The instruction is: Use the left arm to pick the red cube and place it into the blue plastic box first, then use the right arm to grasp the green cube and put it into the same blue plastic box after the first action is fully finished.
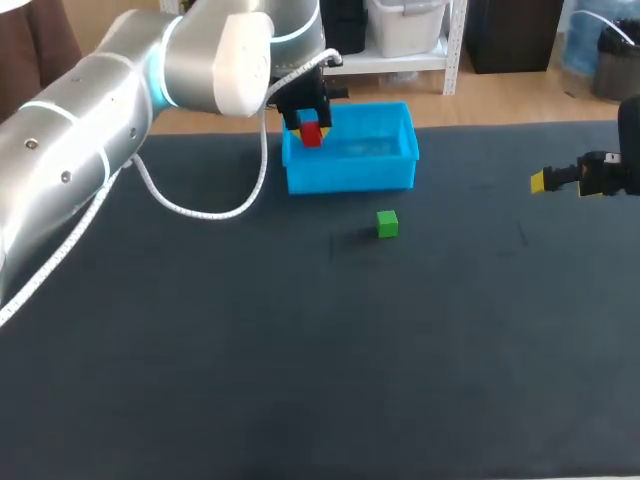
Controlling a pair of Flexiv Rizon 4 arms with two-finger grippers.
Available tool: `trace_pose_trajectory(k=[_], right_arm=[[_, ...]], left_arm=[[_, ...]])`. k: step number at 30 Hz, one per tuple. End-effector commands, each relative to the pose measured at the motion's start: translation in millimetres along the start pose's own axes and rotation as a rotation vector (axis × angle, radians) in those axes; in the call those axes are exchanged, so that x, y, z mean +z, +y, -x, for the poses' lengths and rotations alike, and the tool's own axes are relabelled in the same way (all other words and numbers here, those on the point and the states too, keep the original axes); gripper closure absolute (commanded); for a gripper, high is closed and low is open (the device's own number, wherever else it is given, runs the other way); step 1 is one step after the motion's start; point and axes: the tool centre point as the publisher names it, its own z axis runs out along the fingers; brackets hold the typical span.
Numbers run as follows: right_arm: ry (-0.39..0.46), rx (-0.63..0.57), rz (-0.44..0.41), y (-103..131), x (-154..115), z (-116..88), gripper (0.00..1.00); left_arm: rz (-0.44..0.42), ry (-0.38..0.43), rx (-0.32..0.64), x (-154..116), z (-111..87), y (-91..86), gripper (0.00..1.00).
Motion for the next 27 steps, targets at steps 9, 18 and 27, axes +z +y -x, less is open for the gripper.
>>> trace_pose_trajectory(k=[9, 18, 27], right_arm=[[0.001, -0.001, 0.001, 0, 0, 0, 0.00], [0.001, -0.001, 0.001, 0, 0, 0, 0.00], [0.001, -0.001, 0.001, 0, 0, 0, 0.00]], left_arm=[[0.016, 0.008, -0.026, 13, 3.2, -1.5, 1.00], [0.028, 0.009, -0.033, 19, 10.1, -5.5, 1.00], [0.049, 0.026, -0.037, 25, 14.6, -7.8, 0.00]])
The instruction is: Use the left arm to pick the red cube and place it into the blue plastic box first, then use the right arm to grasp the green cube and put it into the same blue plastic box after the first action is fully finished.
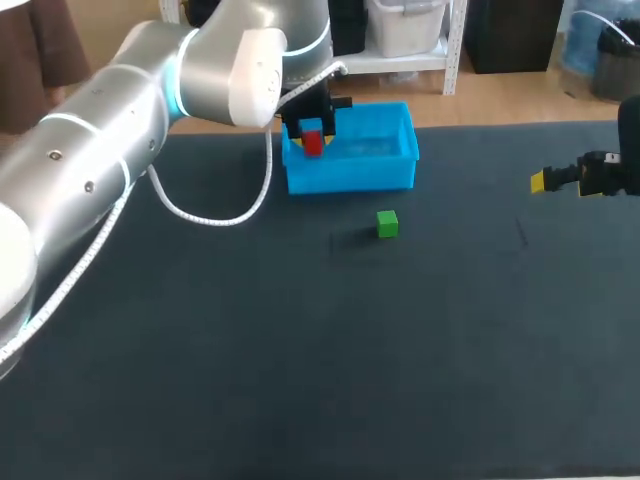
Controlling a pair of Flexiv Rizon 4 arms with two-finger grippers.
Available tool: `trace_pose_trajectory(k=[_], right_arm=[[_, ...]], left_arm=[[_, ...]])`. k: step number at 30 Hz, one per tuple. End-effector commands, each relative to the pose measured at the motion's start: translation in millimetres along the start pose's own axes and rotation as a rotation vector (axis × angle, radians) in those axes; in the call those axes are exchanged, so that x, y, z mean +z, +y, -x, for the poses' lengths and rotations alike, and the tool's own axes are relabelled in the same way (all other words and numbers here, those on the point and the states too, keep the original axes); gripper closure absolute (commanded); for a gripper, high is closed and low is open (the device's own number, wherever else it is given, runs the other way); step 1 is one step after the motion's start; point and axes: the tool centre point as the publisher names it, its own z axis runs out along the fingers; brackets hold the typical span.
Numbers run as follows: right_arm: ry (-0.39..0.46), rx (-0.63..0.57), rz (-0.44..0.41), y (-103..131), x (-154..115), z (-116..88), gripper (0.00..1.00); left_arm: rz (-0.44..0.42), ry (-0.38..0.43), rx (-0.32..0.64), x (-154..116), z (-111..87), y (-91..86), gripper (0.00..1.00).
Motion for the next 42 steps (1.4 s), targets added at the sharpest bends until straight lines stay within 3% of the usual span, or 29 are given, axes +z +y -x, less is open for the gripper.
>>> trace_pose_trajectory(k=[1, 10, 16, 23, 30, 37, 42], right_arm=[[0.001, -0.001, 0.001, 0, 0, 0, 0.00], [0.001, -0.001, 0.001, 0, 0, 0, 0.00], [0.001, -0.001, 0.001, 0, 0, 0, 0.00], [0.001, -0.001, 0.001, 0, 0, 0, 0.00], [0.001, -0.001, 0.001, 0, 0, 0, 0.00], [0.001, -0.001, 0.001, 0, 0, 0, 0.00], [0.001, -0.001, 0.001, 0, 0, 0, 0.00]], left_arm=[[0.012, 0.032, -0.001, 5, 14.5, -7.4, 0.00], [-0.004, 0.035, 0.000, -12, 17.9, -4.5, 0.00], [-0.006, 0.073, 0.014, -26, 8.4, 1.6, 0.00], [-0.042, 0.108, 0.064, -46, -24.7, 15.2, 0.00], [-0.119, 0.085, 0.121, -75, -56.3, 37.1, 0.00], [-0.234, 0.000, 0.188, -92, -90.6, 66.6, 0.00], [-0.290, -0.108, 0.229, -99, -118.7, 87.8, 0.00]])
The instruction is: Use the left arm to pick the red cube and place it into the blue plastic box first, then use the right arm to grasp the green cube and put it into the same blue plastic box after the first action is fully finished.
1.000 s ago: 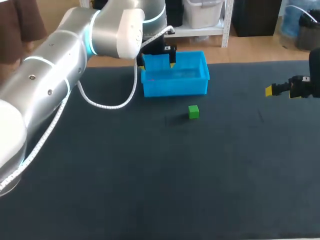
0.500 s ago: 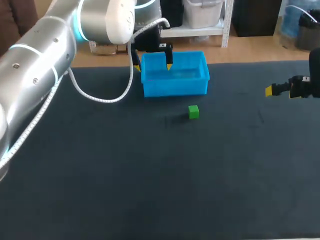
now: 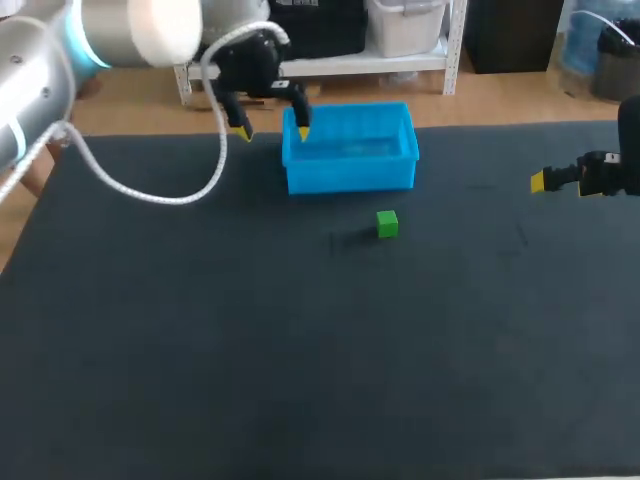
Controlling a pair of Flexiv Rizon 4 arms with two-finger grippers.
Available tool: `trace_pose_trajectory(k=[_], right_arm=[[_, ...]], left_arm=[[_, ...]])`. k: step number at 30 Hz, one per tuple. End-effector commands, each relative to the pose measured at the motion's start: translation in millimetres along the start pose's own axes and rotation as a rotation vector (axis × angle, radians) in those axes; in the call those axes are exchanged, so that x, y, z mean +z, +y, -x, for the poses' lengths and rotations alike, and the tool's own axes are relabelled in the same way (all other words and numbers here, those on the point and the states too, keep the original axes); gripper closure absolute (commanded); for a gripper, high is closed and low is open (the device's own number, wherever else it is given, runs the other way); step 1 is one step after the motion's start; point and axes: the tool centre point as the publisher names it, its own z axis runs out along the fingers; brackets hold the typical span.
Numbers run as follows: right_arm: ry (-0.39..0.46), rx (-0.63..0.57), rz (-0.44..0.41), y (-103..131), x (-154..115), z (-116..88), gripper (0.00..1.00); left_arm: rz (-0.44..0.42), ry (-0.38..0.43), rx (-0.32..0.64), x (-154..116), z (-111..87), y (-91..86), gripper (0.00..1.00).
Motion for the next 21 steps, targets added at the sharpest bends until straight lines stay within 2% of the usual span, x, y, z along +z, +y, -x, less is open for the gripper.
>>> trace_pose_trajectory(k=[1, 7, 16, 21], right_arm=[[0.001, -0.001, 0.001, 0, 0, 0, 0.00], [0.001, -0.001, 0.001, 0, 0, 0, 0.00], [0.001, -0.001, 0.001, 0, 0, 0, 0.00], [0.001, -0.001, 0.001, 0, 0, 0, 0.00]], left_arm=[[-0.104, -0.351, 0.031, -5, -90.5, 13.1, 0.00], [-0.146, -0.440, 0.024, -16, -124.8, 26.9, 0.00], [-0.192, -0.543, -0.048, -32, -174.5, 46.6, 0.00], [-0.208, -0.652, -0.064, -43, -195.2, 50.8, 0.00]])
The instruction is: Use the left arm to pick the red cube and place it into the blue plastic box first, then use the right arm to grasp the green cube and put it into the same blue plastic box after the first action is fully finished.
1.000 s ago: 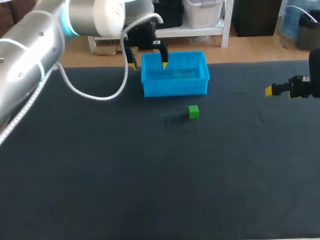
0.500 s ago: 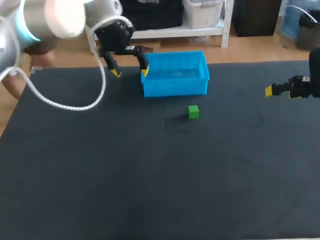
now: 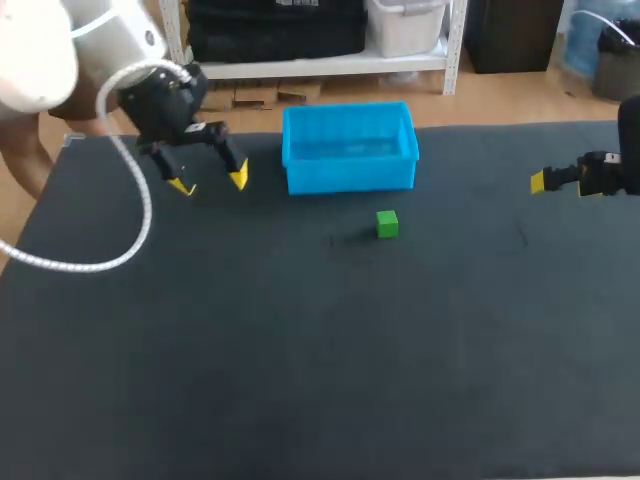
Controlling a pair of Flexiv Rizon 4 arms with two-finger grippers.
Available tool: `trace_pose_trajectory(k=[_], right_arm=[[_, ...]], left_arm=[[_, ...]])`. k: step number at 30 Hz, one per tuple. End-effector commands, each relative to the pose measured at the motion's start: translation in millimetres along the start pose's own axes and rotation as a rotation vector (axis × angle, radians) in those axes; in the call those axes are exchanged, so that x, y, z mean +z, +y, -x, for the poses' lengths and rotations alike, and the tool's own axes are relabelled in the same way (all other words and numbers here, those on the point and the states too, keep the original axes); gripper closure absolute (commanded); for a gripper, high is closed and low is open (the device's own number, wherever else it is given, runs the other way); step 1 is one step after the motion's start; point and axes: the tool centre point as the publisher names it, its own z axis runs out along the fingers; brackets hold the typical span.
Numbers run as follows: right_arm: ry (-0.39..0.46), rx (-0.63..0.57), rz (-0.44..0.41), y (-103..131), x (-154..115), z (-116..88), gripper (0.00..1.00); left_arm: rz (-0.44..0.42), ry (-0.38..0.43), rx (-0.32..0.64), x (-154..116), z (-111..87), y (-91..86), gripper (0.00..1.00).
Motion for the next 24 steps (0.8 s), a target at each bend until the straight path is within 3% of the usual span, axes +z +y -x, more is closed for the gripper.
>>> trace_pose_trajectory(k=[1, 12, 18, 24], right_arm=[[0.001, -0.001, 0.001, 0, 0, 0, 0.00], [0.001, -0.001, 0.001, 0, 0, 0, 0.00], [0.001, -0.001, 0.001, 0, 0, 0, 0.00], [0.001, -0.001, 0.001, 0, 0, 0, 0.00]], left_arm=[[-0.027, -0.763, 0.015, -9, -74.9, 3.6, 0.00], [-0.006, -0.864, 0.047, -16, -108.0, 7.4, 0.00], [-0.069, -0.849, -0.001, -20, -109.7, 15.1, 0.00], [-0.072, -0.861, 0.035, -24, -102.5, 13.2, 0.00]])
